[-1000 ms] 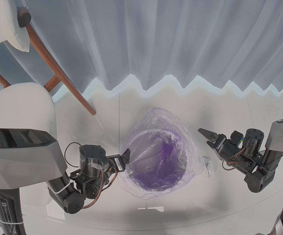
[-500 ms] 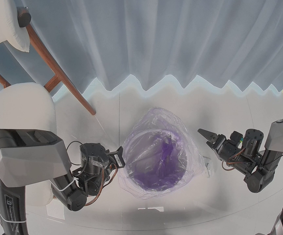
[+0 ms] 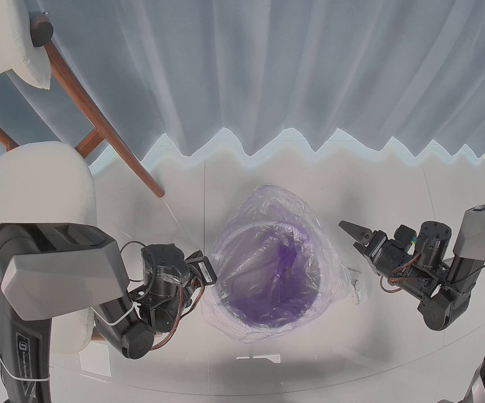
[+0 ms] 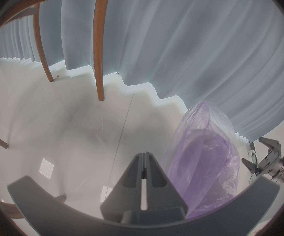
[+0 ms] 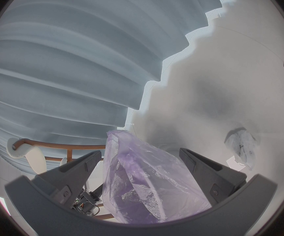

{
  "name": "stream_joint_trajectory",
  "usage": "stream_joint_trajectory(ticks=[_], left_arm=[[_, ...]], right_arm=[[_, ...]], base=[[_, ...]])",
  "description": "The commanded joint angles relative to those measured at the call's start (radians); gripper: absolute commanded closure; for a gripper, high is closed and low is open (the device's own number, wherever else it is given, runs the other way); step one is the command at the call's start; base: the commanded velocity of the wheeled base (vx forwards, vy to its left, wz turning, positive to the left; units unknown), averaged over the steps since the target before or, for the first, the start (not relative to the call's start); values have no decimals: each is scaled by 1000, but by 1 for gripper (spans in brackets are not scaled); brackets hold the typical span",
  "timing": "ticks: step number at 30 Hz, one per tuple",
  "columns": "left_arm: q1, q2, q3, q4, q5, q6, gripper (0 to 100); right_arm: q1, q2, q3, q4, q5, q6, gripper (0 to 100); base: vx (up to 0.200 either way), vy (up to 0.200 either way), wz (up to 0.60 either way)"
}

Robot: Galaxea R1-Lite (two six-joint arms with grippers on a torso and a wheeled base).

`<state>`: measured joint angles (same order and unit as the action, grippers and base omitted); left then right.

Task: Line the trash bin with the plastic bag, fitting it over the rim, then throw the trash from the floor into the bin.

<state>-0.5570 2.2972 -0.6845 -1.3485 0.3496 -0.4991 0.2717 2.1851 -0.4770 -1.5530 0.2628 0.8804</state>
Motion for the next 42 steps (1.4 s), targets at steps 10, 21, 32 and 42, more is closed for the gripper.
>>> stream_joint_trajectory(ticks=[10,21,32,42], left_arm=[[-52,-182,227,-138,-98,-15,0],[-15,-2,132,-152,-138,-10,0],[-11,27,106,-155,-156,-36,100],[31,34,100,-176,-152,-35,100]], right_arm=[[4,2,1,-18,0,0,0],[7,8,3,-18,0,-1,0],[7,8,3,-18,0,-1,0],[12,8,12,-18,0,-1,0]], base=[[0,0,0],[0,0,0],[0,0,0],[0,0,0]])
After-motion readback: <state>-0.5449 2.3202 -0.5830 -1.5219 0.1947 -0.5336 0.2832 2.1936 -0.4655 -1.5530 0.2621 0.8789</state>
